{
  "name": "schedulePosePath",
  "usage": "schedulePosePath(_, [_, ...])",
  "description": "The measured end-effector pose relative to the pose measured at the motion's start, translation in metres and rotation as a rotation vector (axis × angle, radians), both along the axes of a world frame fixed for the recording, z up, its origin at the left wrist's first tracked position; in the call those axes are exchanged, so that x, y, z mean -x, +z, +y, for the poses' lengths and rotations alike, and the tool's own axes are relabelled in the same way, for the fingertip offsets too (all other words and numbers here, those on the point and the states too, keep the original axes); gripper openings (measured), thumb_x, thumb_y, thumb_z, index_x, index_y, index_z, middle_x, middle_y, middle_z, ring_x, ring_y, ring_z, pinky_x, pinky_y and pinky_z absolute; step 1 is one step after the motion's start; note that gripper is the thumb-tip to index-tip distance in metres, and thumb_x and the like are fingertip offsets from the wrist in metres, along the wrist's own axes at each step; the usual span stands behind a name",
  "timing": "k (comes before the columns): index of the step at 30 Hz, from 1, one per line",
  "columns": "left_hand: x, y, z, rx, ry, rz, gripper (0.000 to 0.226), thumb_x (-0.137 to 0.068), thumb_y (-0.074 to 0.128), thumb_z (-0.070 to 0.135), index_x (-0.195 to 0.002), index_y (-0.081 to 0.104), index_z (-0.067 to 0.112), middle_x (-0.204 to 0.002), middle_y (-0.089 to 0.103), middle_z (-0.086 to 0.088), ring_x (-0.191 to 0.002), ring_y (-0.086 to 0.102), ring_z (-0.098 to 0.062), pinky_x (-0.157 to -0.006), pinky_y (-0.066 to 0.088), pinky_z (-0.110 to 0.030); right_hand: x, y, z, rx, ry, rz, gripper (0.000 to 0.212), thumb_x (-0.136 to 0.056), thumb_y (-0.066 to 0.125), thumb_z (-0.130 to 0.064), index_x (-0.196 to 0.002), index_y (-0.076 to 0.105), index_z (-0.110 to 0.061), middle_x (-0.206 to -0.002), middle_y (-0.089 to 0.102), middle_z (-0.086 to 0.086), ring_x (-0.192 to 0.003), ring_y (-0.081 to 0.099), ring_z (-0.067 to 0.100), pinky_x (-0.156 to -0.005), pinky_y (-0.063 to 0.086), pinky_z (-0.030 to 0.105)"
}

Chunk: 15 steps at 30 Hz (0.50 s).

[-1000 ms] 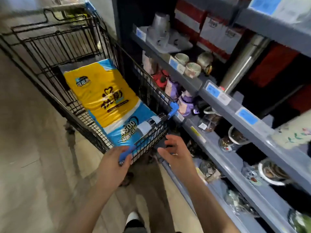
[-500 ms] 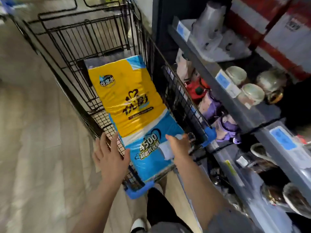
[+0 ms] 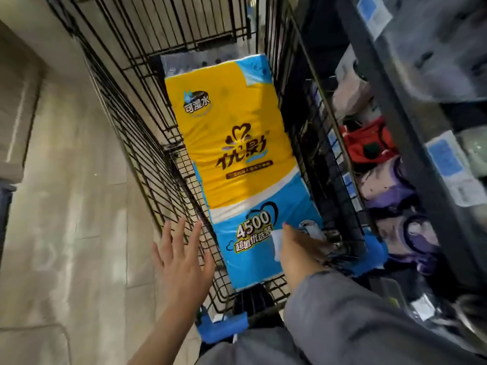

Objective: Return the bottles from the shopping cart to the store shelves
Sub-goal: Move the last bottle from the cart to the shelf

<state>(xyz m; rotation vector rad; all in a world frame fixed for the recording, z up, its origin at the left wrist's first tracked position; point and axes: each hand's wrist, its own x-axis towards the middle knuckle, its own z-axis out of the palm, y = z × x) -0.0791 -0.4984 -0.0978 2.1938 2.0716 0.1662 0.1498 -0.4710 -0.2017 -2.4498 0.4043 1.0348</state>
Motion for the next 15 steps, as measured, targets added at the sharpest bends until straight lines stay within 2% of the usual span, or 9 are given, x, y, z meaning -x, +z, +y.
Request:
schedulePosePath(2, [-0.003, 0.003, 0.002, -0.023, 0.015, -0.032, 0.062, -0.081, 0.039, 0.042, -0.142, 0.037, 0.027, -0.152, 0.032, -0.006, -0.146, 0.014, -0.029, -0.117, -0.005, -0.044, 0.005, 0.052, 0.008, 0.005, -0.08, -0.045, 0.121, -0.071, 0.078, -0.051, -0.152, -0.004, -0.013, -0.157, 0.01, 0.02, -0.142, 0.019, 0.039, -0.113, 0.02, 0.051])
schedulePosePath(4, [-0.005, 0.004, 0.002, -0.04, 0.008, -0.027, 0.062, -0.081, 0.04, 0.041, -0.141, 0.039, 0.026, -0.15, 0.035, -0.007, -0.145, 0.016, -0.03, -0.117, -0.003, -0.045, 0.007, 0.046, 0.01, -0.021, -0.089, -0.085, 0.124, -0.072, 0.079, -0.046, -0.152, -0.008, -0.012, -0.159, 0.001, 0.018, -0.144, 0.013, 0.038, -0.114, 0.016, 0.052])
schedulePosePath(6, [-0.005, 0.003, 0.002, -0.058, -0.001, -0.02, 0.06, -0.081, 0.042, 0.04, -0.139, 0.041, 0.026, -0.148, 0.037, -0.007, -0.144, 0.018, -0.031, -0.117, 0.0, -0.047, 0.009, 0.033, 0.01, -0.037, -0.059, -0.131, 0.123, -0.071, 0.081, -0.042, -0.153, -0.006, -0.014, -0.16, -0.002, 0.016, -0.144, 0.013, 0.037, -0.113, 0.019, 0.053])
schedulePosePath(9, [-0.004, 0.0, 0.003, -0.102, -0.055, 0.013, 0.058, -0.08, 0.043, 0.038, -0.136, 0.043, 0.024, -0.145, 0.038, -0.008, -0.141, 0.023, -0.032, -0.116, 0.005, -0.053, 0.009, 0.034, 0.007, -0.064, 0.025, -0.128, 0.115, -0.071, 0.081, -0.029, -0.153, 0.0, -0.021, -0.159, 0.005, 0.012, -0.141, 0.02, 0.038, -0.108, 0.026, 0.056])
schedulePosePath(12, [-0.003, -0.001, 0.001, -0.136, -0.268, 0.106, 0.056, -0.081, 0.043, 0.035, -0.136, 0.043, 0.023, -0.145, 0.038, -0.009, -0.145, 0.018, -0.027, -0.115, 0.01, -0.058, 0.012, 0.036, 0.003, -0.138, 0.163, -0.142, 0.117, -0.065, 0.083, -0.029, -0.152, 0.004, -0.029, -0.156, 0.015, 0.009, -0.131, 0.037, 0.042, -0.097, 0.039, 0.058])
schedulePosePath(13, [-0.003, -0.001, 0.002, -0.136, -0.318, 0.121, 0.056, -0.081, 0.043, 0.034, -0.136, 0.043, 0.023, -0.145, 0.04, -0.009, -0.146, 0.016, -0.026, -0.115, 0.01, -0.058, 0.015, 0.036, 0.003, -0.17, 0.195, -0.145, 0.118, -0.064, 0.084, -0.029, -0.152, 0.005, -0.03, -0.157, 0.015, 0.008, -0.13, 0.039, 0.042, -0.095, 0.04, 0.057])
schedulePosePath(15, [-0.003, -0.001, 0.003, -0.136, -0.328, 0.103, 0.053, -0.081, 0.044, 0.034, -0.133, 0.046, 0.022, -0.141, 0.048, -0.01, -0.143, 0.023, -0.026, -0.115, 0.012, -0.056, 0.02, 0.039, 0.004, -0.228, 0.243, -0.124, 0.119, -0.062, 0.086, -0.027, -0.152, 0.007, -0.03, -0.158, 0.013, 0.007, -0.131, 0.039, 0.041, -0.097, 0.041, 0.054])
